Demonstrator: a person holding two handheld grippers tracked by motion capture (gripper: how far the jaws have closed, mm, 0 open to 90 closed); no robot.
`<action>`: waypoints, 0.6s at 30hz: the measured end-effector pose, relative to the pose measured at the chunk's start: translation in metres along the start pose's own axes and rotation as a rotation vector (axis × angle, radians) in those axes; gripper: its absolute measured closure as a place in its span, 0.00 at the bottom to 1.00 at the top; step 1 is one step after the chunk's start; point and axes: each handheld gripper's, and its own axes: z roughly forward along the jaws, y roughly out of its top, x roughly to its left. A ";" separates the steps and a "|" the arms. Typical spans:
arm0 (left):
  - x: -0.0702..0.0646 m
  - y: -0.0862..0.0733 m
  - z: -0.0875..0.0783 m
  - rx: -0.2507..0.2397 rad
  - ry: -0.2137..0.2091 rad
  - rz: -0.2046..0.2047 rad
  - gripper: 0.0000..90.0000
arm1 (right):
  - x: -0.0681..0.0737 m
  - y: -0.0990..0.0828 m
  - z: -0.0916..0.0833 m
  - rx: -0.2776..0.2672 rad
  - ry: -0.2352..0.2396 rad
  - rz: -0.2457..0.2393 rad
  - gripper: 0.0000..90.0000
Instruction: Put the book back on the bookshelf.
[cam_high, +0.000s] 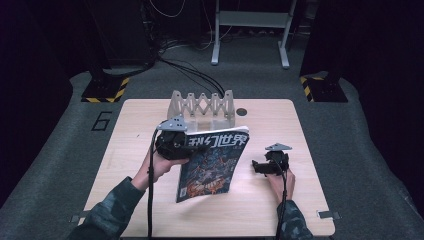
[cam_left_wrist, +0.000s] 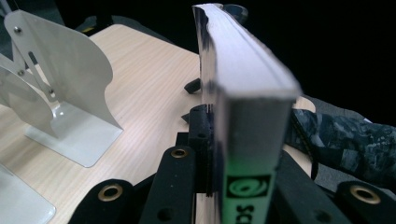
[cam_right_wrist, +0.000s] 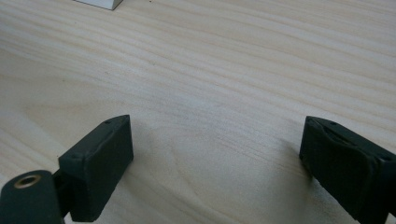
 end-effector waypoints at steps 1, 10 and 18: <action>0.000 0.001 -0.001 -0.003 0.007 0.005 0.92 | 0.000 0.000 0.000 0.003 0.002 -0.005 0.10; 0.003 0.007 -0.015 -0.031 0.031 0.006 0.92 | -0.001 0.000 0.000 0.004 0.002 -0.010 0.10; 0.008 0.012 -0.028 -0.059 0.063 0.004 0.92 | -0.001 0.000 0.000 0.002 0.000 0.000 0.10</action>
